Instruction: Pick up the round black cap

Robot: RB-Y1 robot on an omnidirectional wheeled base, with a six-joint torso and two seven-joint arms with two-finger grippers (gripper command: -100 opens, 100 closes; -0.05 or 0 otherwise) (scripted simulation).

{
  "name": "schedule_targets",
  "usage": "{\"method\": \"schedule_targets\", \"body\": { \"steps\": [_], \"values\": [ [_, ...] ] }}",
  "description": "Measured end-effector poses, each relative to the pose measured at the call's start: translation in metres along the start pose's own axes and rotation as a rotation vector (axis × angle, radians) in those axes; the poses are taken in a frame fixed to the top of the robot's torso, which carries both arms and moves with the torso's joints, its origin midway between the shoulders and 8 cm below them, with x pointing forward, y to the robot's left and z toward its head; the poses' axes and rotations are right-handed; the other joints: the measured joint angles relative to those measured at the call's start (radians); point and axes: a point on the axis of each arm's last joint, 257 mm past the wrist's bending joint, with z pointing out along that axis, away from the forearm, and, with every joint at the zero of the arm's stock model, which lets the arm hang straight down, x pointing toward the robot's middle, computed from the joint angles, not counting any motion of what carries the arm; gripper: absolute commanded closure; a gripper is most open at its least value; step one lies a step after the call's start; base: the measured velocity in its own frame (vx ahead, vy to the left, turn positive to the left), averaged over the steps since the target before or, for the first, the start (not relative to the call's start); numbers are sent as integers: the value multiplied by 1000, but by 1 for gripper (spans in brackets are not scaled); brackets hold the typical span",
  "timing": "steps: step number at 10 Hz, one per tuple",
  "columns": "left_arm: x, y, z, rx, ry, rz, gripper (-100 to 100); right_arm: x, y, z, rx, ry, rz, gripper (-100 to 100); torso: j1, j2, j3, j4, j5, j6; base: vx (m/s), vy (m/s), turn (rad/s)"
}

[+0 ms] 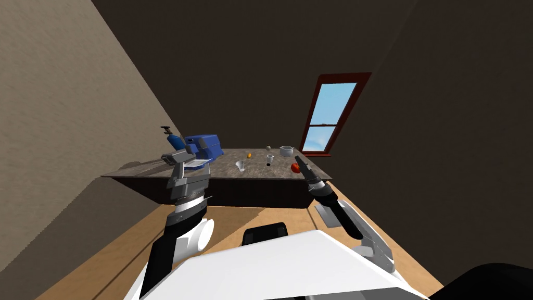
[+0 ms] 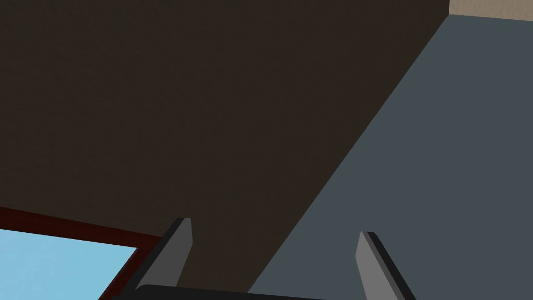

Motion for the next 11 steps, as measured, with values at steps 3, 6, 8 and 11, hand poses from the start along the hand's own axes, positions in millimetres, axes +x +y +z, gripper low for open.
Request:
{"method": "schedule_targets", "body": {
  "steps": [3,6,8,11],
  "values": [
    [0,0,0,0,0,0,0,16,-10,-4,-8,94,-67,-100,1,-1,-1,0,0,-1,-44,11,104],
    [0,0,0,0,0,0,0,34,-18,-12,-10,182,-120,-100,1,-2,-1,0,0,0,-40,23,146],
    [0,0,0,0,0,0,0,46,-30,-21,-5,249,-157,-100,1,-2,-1,-1,0,0,-29,27,162],
    [0,0,0,0,0,0,0,67,-49,-40,9,366,-213,-100,2,-3,-2,-1,0,-1,-20,32,138]
  ]
}}
